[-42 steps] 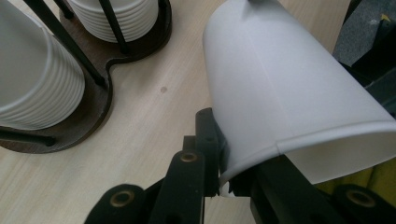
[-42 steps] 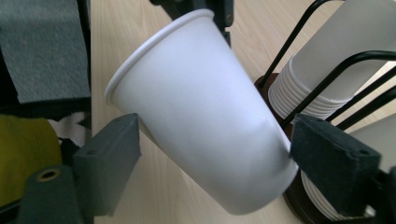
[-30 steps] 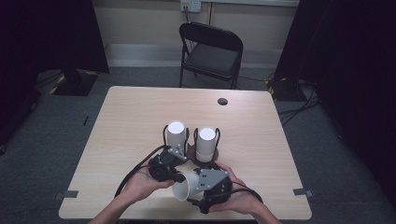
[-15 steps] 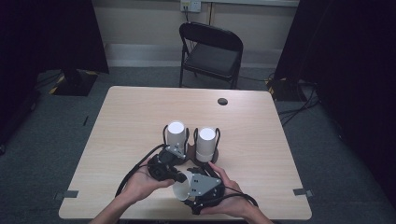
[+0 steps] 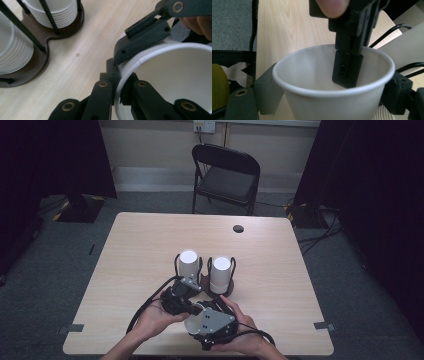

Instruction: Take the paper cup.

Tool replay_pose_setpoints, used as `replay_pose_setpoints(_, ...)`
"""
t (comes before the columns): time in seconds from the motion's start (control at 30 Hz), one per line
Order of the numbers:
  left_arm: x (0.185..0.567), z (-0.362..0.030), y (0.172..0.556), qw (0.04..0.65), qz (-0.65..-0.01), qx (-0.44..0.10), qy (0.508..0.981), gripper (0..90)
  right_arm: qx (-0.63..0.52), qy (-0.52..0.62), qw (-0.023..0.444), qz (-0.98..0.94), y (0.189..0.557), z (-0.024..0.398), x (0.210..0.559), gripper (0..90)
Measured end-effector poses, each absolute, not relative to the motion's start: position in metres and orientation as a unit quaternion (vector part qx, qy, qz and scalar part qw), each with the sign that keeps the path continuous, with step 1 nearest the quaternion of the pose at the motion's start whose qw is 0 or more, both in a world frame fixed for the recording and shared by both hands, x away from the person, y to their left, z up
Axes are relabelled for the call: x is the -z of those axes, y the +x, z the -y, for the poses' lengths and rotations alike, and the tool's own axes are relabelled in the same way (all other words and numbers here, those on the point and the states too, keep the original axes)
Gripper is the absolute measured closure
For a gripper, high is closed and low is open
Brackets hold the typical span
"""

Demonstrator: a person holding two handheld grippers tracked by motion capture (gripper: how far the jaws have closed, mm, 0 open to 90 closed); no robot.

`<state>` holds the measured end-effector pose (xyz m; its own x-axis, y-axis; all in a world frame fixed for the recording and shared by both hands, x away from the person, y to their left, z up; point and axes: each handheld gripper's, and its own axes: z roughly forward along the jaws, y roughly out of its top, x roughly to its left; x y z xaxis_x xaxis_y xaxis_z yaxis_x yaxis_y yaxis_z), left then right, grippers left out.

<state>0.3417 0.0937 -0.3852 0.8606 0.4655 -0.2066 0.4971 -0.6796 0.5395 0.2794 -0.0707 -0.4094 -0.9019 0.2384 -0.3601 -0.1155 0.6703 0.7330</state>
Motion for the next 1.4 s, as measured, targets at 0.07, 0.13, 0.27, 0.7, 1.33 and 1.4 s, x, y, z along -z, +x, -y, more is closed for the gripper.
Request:
replay_pose_setpoints(0.07,0.387,-0.094,0.343,0.304,-0.265,0.031,0.914,88.6,-0.407,0.035,0.222,-0.885,0.279,0.071,0.408,18.7)
replay_pose_setpoints(0.13,0.388,-0.094,0.342,0.308,-0.266,0.029,0.913,88.6,-0.406,0.034,0.23,-0.884,0.278,0.071,0.409,18.9)
replay_pose_setpoints(0.27,0.386,-0.095,0.341,0.317,-0.27,0.027,0.909,88.2,-0.412,0.033,0.237,-0.879,0.276,0.073,0.408,20.9)
replay_pose_setpoints(0.7,0.388,-0.099,0.344,0.331,-0.276,0.023,0.902,85.4,-0.416,0.049,0.231,-0.878,0.281,0.078,0.409,22.7)
replay_pose_setpoints(1.33,0.383,-0.104,0.341,0.357,-0.28,-0.02,0.891,76.6,-0.41,0.094,0.225,-0.879,0.292,0.088,0.413,23.6)
replay_pose_setpoints(1.4,0.384,-0.104,0.34,0.365,-0.29,-0.029,0.884,72.6,-0.411,0.101,0.224,-0.878,0.295,0.091,0.414,23.7)
